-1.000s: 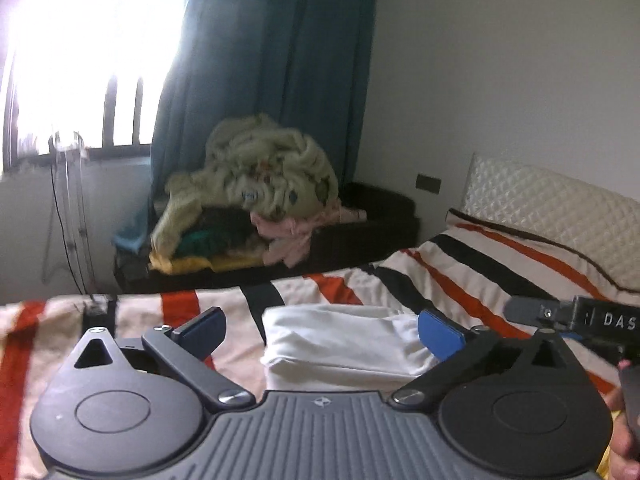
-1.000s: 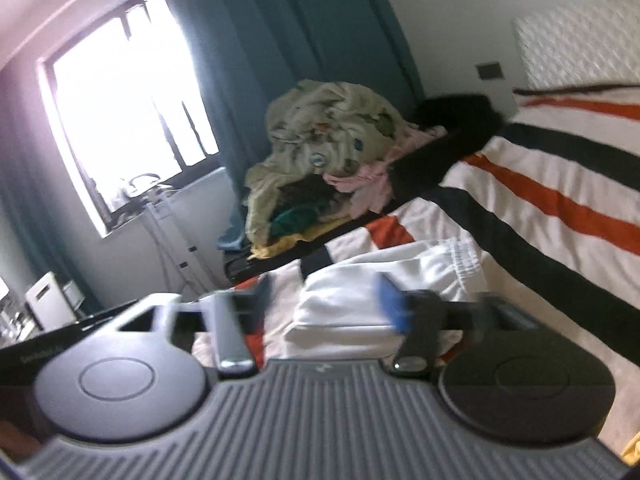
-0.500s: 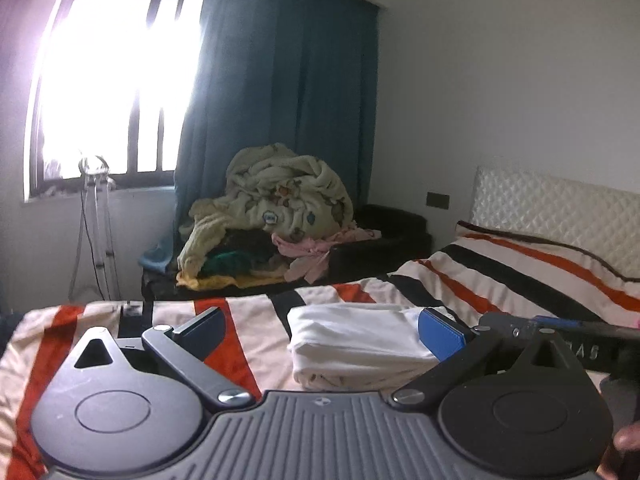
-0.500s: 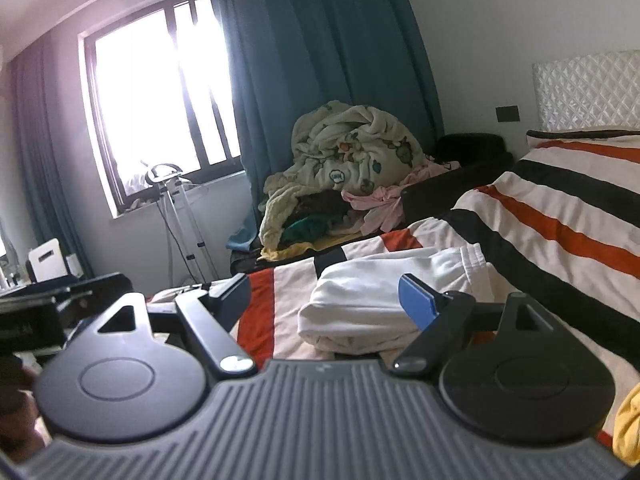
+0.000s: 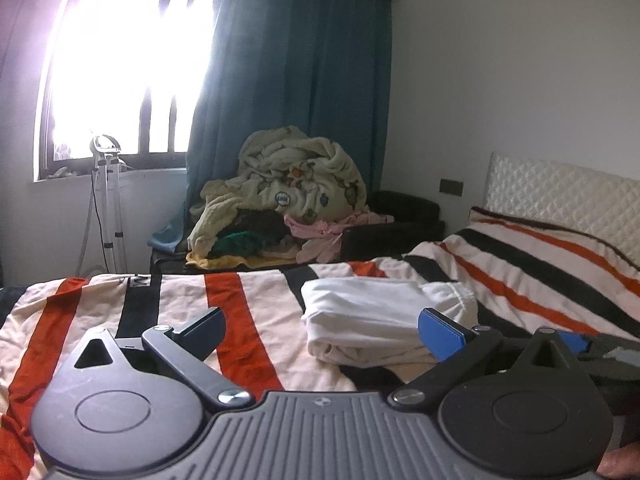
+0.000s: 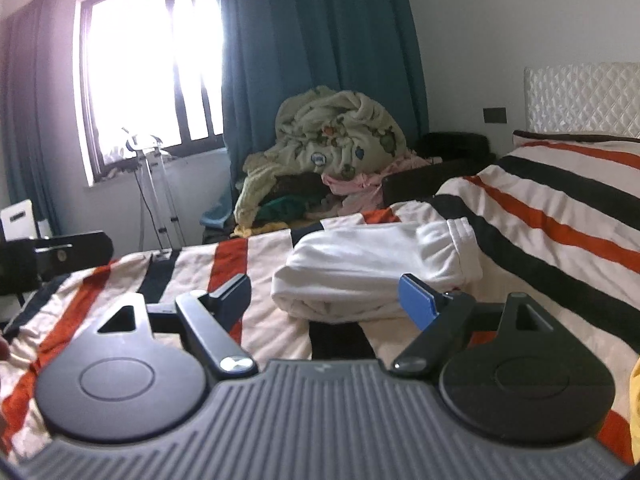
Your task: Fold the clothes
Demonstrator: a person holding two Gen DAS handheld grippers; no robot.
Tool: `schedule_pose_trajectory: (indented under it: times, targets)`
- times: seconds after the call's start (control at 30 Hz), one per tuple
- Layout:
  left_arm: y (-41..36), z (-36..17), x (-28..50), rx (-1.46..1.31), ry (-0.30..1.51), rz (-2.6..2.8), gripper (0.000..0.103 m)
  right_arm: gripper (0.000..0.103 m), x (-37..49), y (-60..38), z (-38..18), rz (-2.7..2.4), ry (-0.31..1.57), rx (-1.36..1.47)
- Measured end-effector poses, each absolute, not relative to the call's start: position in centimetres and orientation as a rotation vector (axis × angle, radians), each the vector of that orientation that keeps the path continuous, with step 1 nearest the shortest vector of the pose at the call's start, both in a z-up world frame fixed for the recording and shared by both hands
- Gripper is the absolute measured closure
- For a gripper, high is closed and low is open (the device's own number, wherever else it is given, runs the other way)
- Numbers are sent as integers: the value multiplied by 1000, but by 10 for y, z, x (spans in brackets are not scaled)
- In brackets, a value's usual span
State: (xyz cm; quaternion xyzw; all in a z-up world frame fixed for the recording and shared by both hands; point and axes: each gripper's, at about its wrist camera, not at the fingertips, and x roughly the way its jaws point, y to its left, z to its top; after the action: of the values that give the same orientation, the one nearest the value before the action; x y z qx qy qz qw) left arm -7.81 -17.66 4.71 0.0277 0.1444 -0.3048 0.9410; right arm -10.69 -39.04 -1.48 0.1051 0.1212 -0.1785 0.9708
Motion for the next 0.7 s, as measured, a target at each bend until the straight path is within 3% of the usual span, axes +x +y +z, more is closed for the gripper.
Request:
schedule_pose_trajectory:
  times: [0.23,0.27,0.3,0.37,0.5,0.53,0.57,0.6,0.63,0.7]
  targets:
    - [-177,39,-65,48,327,-609,0,22,-98,-388,-20,-416,272,192]
    - [-177,38,-63,45,331,-607,0,29,-97,-388,-20,-420,271,186]
    - [-176,37,-62,43,336,-606,0,49,-97,-387,-21,-425,272,179]
    - [-177,37,-61,43,339,-606,0,78,-97,-386,-21,-438,280,170]
    - [-180,36,-63,56,340,-605,0,74,-96,-388,-22,-444,292,177]
    - [-181,36,-63,57,341,-605,0,71,-96,-389,-22,-438,293,181]
    - [-181,35,-63,59,342,-605,0,48,-96,-389,-21,-434,295,183]
    - [-182,35,-63,61,345,-604,0,14,-96,-388,-21,-436,293,181]
    - [-182,35,-64,62,346,-603,0,4,-97,-387,-20,-443,284,173]
    - [-183,34,-64,64,350,-597,0,0,-101,-383,-19,-449,254,150]
